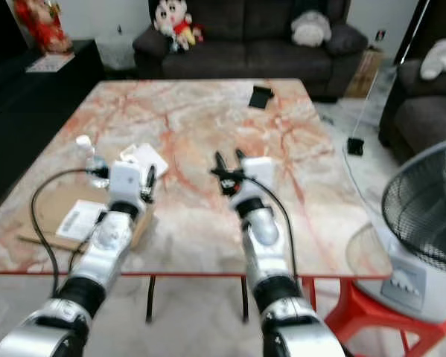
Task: Picking trash to rubbish bin
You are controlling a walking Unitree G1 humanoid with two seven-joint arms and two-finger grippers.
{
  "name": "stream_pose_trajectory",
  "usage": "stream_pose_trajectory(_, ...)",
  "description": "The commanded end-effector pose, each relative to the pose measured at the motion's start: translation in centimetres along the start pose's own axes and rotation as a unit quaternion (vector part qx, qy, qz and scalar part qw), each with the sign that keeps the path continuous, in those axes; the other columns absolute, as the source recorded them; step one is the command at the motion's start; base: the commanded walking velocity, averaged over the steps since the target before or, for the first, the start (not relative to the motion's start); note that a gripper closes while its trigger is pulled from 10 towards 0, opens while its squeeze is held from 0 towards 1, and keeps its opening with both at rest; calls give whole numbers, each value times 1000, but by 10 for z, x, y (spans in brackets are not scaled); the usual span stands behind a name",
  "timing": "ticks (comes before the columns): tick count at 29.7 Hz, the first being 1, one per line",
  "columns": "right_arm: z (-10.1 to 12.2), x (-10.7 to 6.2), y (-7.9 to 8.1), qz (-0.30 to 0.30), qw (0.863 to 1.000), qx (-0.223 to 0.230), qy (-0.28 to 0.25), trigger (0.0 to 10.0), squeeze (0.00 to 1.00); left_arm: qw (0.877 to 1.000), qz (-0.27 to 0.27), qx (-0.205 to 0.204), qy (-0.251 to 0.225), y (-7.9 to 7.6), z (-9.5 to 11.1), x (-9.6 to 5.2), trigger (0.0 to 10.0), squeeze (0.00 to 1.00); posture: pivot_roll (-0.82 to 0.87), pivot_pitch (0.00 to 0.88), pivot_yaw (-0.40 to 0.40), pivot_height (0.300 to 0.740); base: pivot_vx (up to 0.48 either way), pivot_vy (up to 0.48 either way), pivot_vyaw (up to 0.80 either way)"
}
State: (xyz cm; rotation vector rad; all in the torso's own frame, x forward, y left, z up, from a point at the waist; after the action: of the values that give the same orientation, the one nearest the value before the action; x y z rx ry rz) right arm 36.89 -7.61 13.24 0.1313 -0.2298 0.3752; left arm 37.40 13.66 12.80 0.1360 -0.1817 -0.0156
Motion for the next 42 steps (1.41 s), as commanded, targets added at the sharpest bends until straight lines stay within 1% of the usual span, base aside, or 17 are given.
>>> stream_pose_trajectory(1,4,0,-10,-11,1000,-7,-2,10000,0,1000,-17,-3,8,-11,-2,-2,10000,0,42,10,37,740,0,0,0)
stream_pose_trajectory(4,3,-1,-10,-10,1000,-7,0,10000,0,999,-29,7,25,-13,-10,-5,10000,0,43,15,38,740,0,0,0)
stream_pose_trajectory(5,3,0,-10,-11,1000,-6,0,10000,0,999,-31,19,38,-13,-14,-7,10000,0,43,17,38,740,0,0,0)
stream_pose_trajectory(10,3,0,-8,-8,1000,-5,1,10000,0,997,-25,51,55,-8,-21,-11,10000,0,45,28,39,740,0,0,0)
stream_pose_trajectory(11,3,0,-8,-8,1000,-5,1,10000,0,997,-25,51,55,-8,-21,-11,10000,0,45,28,39,740,0,0,0)
stream_pose_trajectory(14,1,-1,-7,-6,1000,-4,3,10000,0,995,-23,68,66,-5,-25,-16,10000,0,51,32,38,740,0,0,0)
stream_pose_trajectory(15,1,-1,-7,-6,1000,-4,4,10000,0,994,-28,78,74,-6,-28,-18,10000,0,51,32,38,740,0,0,0)
stream_pose_trajectory(16,0,-1,-5,-4,1000,-3,6,10000,0,990,-45,90,95,-9,-35,-22,10000,0,51,32,38,740,0,0,0)
stream_pose_trajectory(17,0,-1,-5,-4,1000,-3,6,10000,0,990,-45,90,95,-9,-35,-22,10000,0,51,32,38,740,0,0,0)
stream_pose_trajectory(18,0,-1,-4,-3,1000,-2,6,10000,0,986,-67,96,115,-13,-42,-25,10000,0,51,32,38,740,0,0,0)
stream_pose_trajectory(20,0,-1,-4,-3,1000,-2,6,10000,0,984,-78,101,128,-16,-46,-27,10000,0,51,32,38,740,0,0,0)
stream_pose_trajectory(26,1,-1,-5,-3,1000,-2,4,10000,0,976,-84,121,159,-16,-52,-28,10000,0,52,39,36,740,0,0,0)
stream_pose_trajectory(32,1,-1,-5,-2,1000,-2,5,10000,0,976,-74,132,156,-15,-46,-22,10000,0,52,39,36,740,0,0,0)
stream_pose_trajectory(42,1,-1,-5,0,1000,-2,5,10000,0,974,-59,135,172,-11,-46,-19,10000,0,52,39,35,740,0,0,0)
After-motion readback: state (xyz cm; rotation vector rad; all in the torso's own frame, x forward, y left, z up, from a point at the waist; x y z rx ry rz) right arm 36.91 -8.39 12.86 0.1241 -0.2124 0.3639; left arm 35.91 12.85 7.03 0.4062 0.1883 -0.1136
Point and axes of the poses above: a point about 5 cm out from each wrist's last joint towards the gripper, its own x axis pointing out of the wrist towards the gripper, its own z axis along the axis of the wrist's last joint, y = z × x, the point moved 2 cm from there along x, pointing out of the wrist towards the gripper, and after that the axes turned 2 degrees about -x, right-handed, at the moved point
